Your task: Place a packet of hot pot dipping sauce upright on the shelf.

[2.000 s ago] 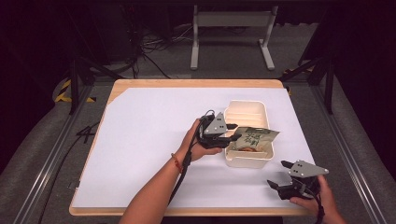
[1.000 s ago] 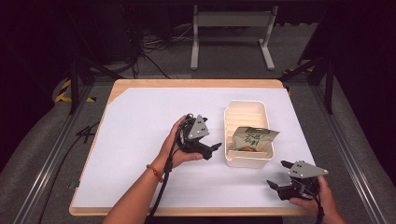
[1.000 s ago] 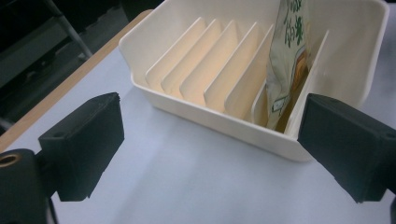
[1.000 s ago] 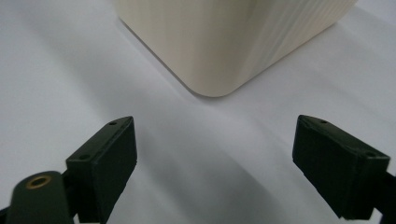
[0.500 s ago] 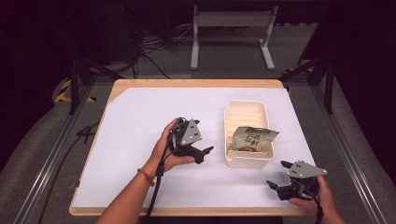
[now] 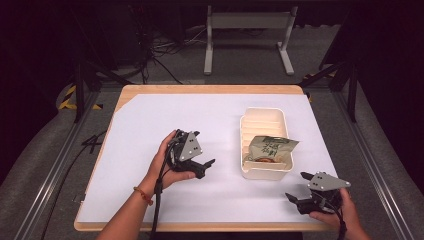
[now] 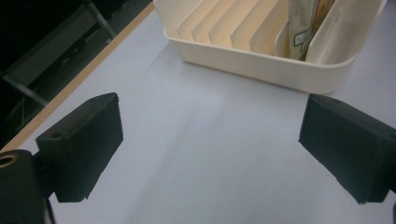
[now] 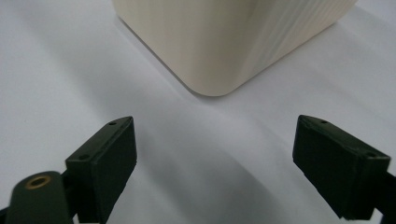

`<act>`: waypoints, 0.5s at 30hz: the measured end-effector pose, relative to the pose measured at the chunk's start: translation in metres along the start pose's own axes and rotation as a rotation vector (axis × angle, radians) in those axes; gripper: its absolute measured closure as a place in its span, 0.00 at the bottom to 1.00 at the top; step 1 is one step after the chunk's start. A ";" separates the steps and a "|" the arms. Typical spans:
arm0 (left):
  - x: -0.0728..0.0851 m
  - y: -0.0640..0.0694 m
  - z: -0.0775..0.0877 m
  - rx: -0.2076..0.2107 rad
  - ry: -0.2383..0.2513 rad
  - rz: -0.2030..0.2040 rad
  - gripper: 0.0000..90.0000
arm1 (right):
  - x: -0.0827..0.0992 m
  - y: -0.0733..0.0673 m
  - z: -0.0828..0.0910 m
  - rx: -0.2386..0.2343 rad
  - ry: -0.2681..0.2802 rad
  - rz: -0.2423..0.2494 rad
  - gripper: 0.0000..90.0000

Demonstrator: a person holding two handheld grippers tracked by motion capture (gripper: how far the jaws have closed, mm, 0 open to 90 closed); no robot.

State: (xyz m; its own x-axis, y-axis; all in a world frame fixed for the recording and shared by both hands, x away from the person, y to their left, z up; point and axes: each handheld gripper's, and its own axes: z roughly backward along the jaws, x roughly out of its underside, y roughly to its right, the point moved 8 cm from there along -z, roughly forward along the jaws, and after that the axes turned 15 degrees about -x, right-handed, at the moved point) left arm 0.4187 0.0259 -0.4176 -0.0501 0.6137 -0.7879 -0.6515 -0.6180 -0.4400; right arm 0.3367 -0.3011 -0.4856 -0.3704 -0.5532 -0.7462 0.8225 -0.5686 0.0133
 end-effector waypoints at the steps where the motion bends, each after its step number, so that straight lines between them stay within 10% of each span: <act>1: 0.002 -0.001 0.001 -0.005 -0.004 -0.003 0.08 | 0.000 0.000 0.000 0.000 0.000 0.000 0.16; 15: 0.031 -0.007 0.017 -0.032 -0.057 -0.016 0.07 | 0.000 0.000 0.001 0.004 -0.001 0.003 0.16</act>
State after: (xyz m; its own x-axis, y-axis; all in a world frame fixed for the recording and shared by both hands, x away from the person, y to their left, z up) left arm 0.4092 0.0576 -0.4322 -0.0839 0.6502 -0.7551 -0.6283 -0.6227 -0.4664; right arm 0.3368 -0.3017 -0.4851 -0.3684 -0.5554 -0.7455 0.8218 -0.5695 0.0182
